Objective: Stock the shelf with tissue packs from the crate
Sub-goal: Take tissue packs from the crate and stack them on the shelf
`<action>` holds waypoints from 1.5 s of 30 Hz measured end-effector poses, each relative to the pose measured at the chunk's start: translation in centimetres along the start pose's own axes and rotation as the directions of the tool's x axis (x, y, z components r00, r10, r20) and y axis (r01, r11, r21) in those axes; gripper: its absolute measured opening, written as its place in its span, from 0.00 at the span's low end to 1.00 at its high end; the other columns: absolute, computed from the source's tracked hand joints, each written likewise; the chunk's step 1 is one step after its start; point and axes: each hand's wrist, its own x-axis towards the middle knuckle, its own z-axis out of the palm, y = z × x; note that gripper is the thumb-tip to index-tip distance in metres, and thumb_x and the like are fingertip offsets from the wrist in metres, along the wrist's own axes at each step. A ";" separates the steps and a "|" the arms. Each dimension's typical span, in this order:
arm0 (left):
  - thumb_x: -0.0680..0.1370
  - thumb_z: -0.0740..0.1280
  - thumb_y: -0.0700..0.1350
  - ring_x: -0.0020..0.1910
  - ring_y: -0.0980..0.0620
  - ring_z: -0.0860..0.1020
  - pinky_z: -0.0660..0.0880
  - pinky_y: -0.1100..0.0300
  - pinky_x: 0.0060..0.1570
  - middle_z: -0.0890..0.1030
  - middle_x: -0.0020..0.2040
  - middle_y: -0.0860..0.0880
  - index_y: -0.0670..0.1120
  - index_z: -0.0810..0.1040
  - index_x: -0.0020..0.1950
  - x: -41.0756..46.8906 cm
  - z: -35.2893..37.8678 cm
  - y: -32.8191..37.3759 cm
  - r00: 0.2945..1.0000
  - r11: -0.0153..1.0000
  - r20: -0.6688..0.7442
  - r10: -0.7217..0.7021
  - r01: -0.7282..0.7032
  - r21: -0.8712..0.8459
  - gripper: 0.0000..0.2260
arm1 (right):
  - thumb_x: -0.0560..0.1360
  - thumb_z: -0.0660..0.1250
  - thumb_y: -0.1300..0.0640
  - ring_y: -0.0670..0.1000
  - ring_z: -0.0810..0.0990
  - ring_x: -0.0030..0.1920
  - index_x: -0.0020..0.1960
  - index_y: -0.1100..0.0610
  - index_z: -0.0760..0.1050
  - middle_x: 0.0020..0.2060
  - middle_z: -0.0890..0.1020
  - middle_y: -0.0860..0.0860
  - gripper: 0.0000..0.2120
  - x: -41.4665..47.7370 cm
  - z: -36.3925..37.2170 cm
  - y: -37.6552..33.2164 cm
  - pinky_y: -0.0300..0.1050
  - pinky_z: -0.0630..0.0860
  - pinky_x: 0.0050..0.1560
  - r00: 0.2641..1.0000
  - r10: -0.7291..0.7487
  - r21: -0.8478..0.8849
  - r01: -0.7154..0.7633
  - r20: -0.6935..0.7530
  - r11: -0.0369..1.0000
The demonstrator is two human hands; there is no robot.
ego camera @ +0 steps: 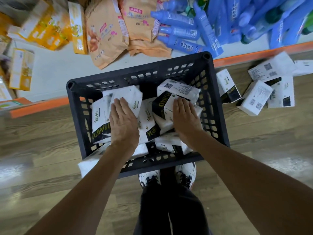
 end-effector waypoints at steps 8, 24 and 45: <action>0.76 0.61 0.30 0.76 0.39 0.37 0.41 0.49 0.76 0.35 0.76 0.35 0.35 0.27 0.71 -5.2 -10.3 2.0 0.961 0.925 -0.039 0.274 -0.252 0.285 0.42 | 0.78 0.61 0.61 0.61 0.70 0.70 0.72 0.70 0.64 0.69 0.70 0.65 0.24 -5.6 -8.4 2.4 0.55 0.65 0.71 0.956 -0.012 -0.026 0.005 -0.292 1.000; 0.70 0.63 0.31 0.73 0.36 0.62 0.45 0.47 0.72 0.62 0.74 0.33 0.32 0.50 0.75 -27.8 -48.6 3.0 0.709 0.823 -0.496 0.501 -0.214 0.525 0.36 | 0.67 0.54 0.72 0.63 0.66 0.72 0.74 0.66 0.48 0.71 0.66 0.66 0.36 -31.6 -48.0 9.4 0.58 0.58 0.74 0.803 -0.064 -0.107 0.000 -0.593 0.994; 0.69 0.44 0.28 0.76 0.37 0.40 0.46 0.46 0.75 0.36 0.76 0.36 0.34 0.29 0.71 -36.3 -75.4 4.1 0.685 0.811 -0.567 0.458 -0.060 0.582 0.34 | 0.66 0.62 0.78 0.56 0.43 0.78 0.76 0.63 0.36 0.73 0.37 0.56 0.49 -40.5 -76.2 11.3 0.50 0.35 0.72 0.608 -0.240 -0.316 -0.019 -0.757 0.948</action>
